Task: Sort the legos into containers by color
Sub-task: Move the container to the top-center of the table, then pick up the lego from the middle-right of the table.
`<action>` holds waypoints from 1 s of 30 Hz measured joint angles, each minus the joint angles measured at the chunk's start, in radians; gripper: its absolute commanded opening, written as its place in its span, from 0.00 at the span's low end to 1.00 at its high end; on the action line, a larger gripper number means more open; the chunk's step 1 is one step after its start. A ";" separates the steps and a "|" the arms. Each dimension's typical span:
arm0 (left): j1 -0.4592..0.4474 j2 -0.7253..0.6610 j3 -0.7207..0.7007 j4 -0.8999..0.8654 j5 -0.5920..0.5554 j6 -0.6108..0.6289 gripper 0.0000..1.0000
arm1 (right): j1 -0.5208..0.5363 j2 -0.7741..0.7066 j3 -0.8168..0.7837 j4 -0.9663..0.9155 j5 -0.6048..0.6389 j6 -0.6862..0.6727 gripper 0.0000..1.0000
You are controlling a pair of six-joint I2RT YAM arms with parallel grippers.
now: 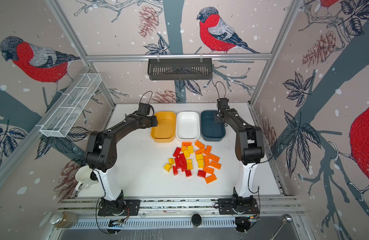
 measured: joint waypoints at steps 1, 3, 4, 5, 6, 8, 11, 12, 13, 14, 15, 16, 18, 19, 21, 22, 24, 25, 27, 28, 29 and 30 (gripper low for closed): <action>0.000 -0.031 -0.022 0.011 0.000 0.000 0.61 | 0.000 -0.059 -0.048 0.007 -0.003 0.006 0.72; 0.000 -0.090 -0.070 0.037 0.002 -0.016 0.68 | 0.001 -0.160 -0.140 0.029 -0.006 0.031 0.81; 0.000 -0.124 -0.099 0.051 0.003 -0.023 0.73 | 0.002 -0.215 -0.194 0.035 -0.011 0.053 0.83; 0.000 -0.151 -0.120 0.061 0.002 -0.026 0.79 | 0.003 -0.269 -0.250 0.048 -0.016 0.074 0.85; 0.000 -0.185 -0.148 0.076 0.002 -0.035 0.86 | 0.005 -0.329 -0.319 0.063 -0.027 0.097 0.87; 0.000 -0.239 -0.192 0.105 0.002 -0.055 0.97 | 0.011 -0.431 -0.437 0.081 -0.051 0.151 0.87; 0.000 -0.311 -0.251 0.153 0.002 -0.077 0.97 | 0.037 -0.554 -0.605 0.090 -0.088 0.237 0.87; 0.000 -0.331 -0.269 0.167 0.002 -0.077 0.97 | 0.049 -0.586 -0.658 0.097 -0.095 0.265 0.87; 0.000 -0.348 -0.285 0.182 0.003 -0.081 0.97 | 0.061 -0.614 -0.707 0.097 -0.099 0.292 0.86; 0.000 -0.362 -0.300 0.198 0.005 -0.087 0.97 | 0.071 -0.633 -0.750 0.100 -0.111 0.315 0.85; 0.000 -0.375 -0.316 0.216 0.008 -0.098 0.97 | 0.082 -0.648 -0.792 0.102 -0.126 0.329 0.84; 0.000 -0.385 -0.328 0.230 0.012 -0.103 0.97 | 0.095 -0.652 -0.824 0.099 -0.132 0.343 0.82; 0.000 -0.396 -0.344 0.254 0.027 -0.104 0.97 | 0.129 -0.638 -0.853 0.089 -0.142 0.354 0.81; 0.000 -0.397 -0.348 0.261 0.031 -0.106 0.97 | 0.151 -0.621 -0.856 0.084 -0.146 0.362 0.80; 0.000 -0.397 -0.348 0.276 0.039 -0.108 0.97 | 0.188 -0.583 -0.851 0.078 -0.135 0.361 0.79; 0.000 -0.397 -0.348 0.283 0.050 -0.112 0.97 | 0.206 -0.557 -0.844 0.071 -0.122 0.361 0.78; 0.000 -0.397 -0.348 0.291 0.052 -0.115 0.97 | 0.229 -0.513 -0.826 0.059 -0.093 0.360 0.77; 0.000 -0.397 -0.347 0.291 0.052 -0.115 0.97 | 0.241 -0.491 -0.816 0.053 -0.073 0.360 0.77; 0.000 -0.397 -0.347 0.291 0.052 -0.115 0.97 | 0.265 -0.454 -0.800 0.041 -0.034 0.360 0.75; 0.000 -0.397 -0.347 0.291 0.052 -0.116 0.97 | 0.273 -0.446 -0.794 0.038 -0.019 0.359 0.74; 0.000 -0.397 -0.347 0.291 0.052 -0.116 0.97 | 0.280 -0.441 -0.790 0.039 -0.008 0.360 0.73; 0.000 -0.397 -0.347 0.291 0.052 -0.124 0.97 | 0.282 -0.439 -0.789 0.039 -0.006 0.360 0.72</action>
